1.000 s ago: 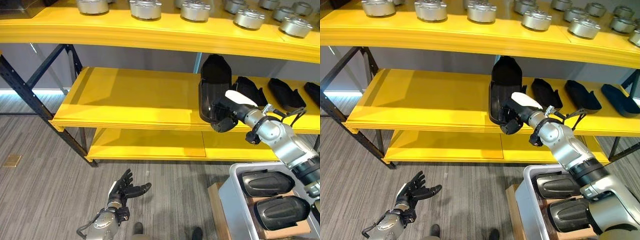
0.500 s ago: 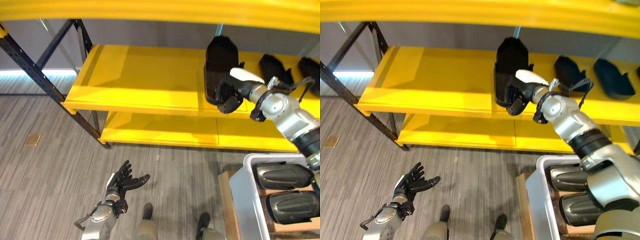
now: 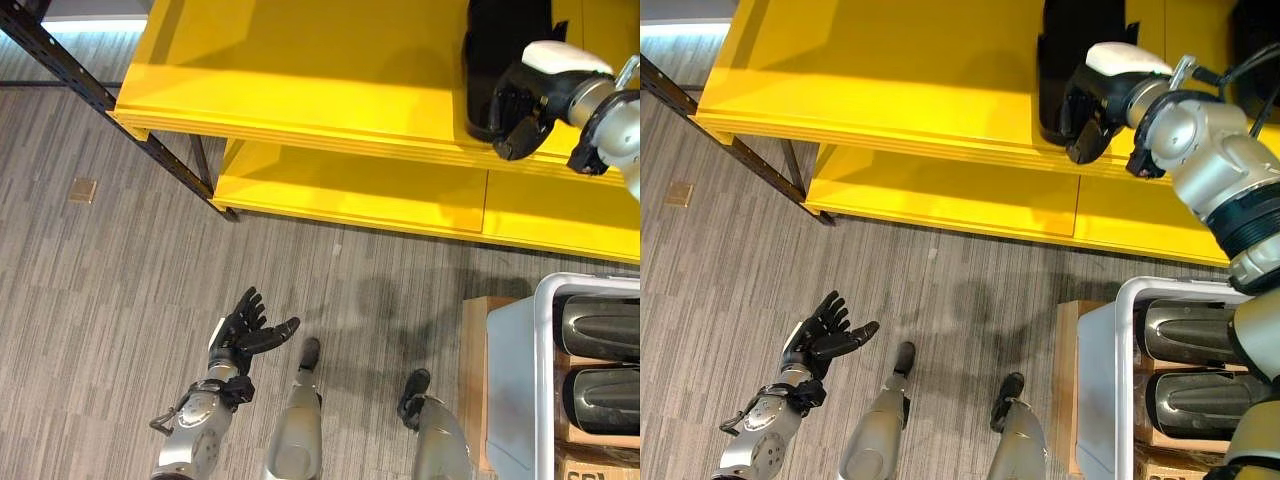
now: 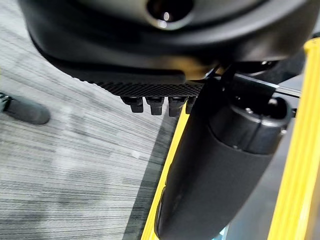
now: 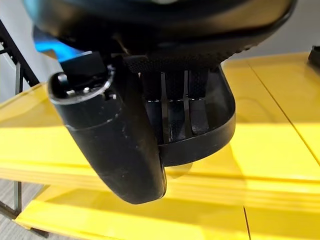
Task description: Move parts from the plastic box to the shelf.
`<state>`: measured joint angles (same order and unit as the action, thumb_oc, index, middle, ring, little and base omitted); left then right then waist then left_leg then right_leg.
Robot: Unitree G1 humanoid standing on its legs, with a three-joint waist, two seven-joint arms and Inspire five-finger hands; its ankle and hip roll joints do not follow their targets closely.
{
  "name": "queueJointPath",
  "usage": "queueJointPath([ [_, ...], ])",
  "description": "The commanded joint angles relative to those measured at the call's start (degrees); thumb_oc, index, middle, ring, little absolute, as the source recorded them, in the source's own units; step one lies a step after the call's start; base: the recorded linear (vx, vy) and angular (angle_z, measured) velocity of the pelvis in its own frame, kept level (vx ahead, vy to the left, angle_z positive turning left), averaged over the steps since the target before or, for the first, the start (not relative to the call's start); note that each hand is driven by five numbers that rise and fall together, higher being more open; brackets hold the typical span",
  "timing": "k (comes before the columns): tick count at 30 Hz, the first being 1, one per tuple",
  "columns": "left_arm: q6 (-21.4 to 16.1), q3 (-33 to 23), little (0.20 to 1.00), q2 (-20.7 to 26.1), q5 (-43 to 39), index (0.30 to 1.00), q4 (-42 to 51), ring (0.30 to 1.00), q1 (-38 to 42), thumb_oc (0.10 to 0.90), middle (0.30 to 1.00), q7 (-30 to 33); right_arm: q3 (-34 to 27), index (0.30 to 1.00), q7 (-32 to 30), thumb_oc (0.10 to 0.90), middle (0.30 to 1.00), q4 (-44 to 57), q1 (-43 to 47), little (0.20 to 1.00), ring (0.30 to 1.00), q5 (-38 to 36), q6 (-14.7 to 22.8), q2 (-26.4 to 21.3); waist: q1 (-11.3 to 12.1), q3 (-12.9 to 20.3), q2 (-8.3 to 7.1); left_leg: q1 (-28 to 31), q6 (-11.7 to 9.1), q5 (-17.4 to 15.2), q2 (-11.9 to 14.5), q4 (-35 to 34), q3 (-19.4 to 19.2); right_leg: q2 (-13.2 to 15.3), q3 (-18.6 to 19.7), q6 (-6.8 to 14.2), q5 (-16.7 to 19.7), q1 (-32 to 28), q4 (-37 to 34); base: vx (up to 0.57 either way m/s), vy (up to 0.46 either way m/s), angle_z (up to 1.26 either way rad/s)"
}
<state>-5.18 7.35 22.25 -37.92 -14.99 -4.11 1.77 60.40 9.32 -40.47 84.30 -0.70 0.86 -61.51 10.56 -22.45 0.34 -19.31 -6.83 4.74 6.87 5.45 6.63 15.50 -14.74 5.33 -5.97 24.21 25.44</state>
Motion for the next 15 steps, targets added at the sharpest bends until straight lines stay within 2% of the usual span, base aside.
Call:
queueJointPath([
  [1, -5.06, -0.26, 1.000, 5.09, -1.02, 1.000, 6.38, 1.000, -0.44, 0.900, 1.000, -1.08, 1.72, 0.300, -5.46, 0.400, 0.300, 0.34, 13.39, 0.300, 0.300, -1.52, 2.05, -3.33, 0.93, 5.83, -2.18, 2.23, -0.35, -3.07, 4.99, 2.39, 0.97, 0.36, 4.73, 2.15, 6.00, -1.15, -5.20, 0.00, 0.000, 0.00],
  [15, -5.76, -0.93, 1.000, 5.36, -2.31, 1.000, 6.78, 1.000, -0.19, 0.900, 1.000, -0.95, 6.17, 0.300, -6.52, 0.400, 0.300, -5.97, 20.50, 0.300, 0.300, -0.84, 2.39, -3.21, 2.09, 5.33, -1.94, 2.26, -0.49, -1.31, 5.62, -1.23, 2.09, 0.24, 3.91, 2.22, 5.41, 1.13, -3.46, 0.00, -0.006, 0.01],
])
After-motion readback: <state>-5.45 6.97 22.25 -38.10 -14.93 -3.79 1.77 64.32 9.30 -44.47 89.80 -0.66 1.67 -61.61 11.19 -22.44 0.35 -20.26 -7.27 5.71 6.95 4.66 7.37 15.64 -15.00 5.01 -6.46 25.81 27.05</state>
